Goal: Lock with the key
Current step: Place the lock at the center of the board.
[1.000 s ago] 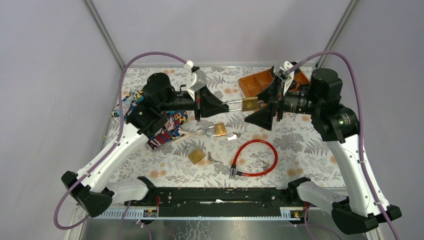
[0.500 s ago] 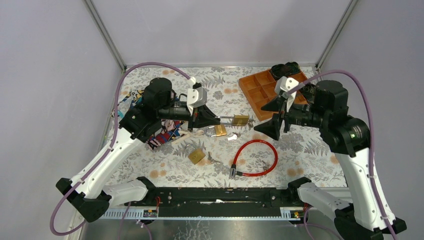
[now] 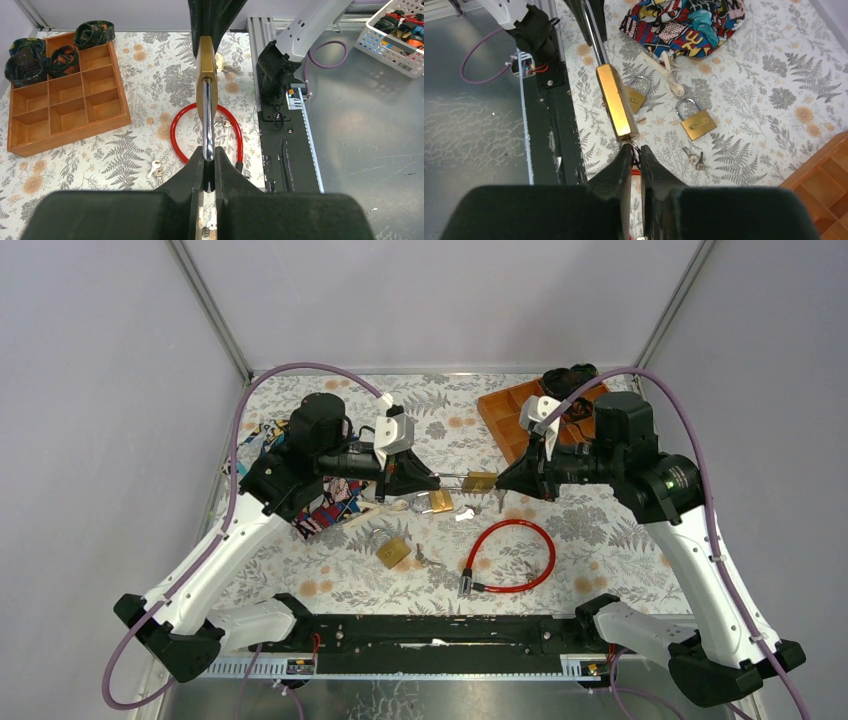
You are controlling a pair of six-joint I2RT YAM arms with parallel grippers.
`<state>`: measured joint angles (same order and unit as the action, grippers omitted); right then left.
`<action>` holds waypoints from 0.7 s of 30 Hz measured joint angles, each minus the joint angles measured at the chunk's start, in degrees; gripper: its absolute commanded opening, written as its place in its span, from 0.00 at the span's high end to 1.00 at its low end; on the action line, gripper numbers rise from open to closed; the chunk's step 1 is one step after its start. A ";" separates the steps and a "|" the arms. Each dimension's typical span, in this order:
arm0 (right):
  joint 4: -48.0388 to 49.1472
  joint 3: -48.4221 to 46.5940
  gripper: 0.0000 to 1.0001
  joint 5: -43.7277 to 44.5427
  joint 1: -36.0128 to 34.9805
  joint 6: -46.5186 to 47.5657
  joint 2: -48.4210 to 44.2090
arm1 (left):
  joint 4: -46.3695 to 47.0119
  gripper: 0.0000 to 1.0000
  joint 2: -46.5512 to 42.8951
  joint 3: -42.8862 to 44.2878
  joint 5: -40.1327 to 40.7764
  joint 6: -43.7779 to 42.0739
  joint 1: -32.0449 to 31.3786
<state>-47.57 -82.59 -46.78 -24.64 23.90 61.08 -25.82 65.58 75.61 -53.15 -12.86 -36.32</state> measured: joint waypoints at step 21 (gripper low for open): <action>-3.65 9.40 1.00 13.27 -0.55 6.60 -6.97 | -13.81 1.00 0.76 6.82 -7.65 -16.52 18.99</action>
<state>-51.22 -73.19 -33.52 -25.19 30.50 54.11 -39.64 66.35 82.43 -60.80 -29.39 -17.32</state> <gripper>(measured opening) 0.021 0.097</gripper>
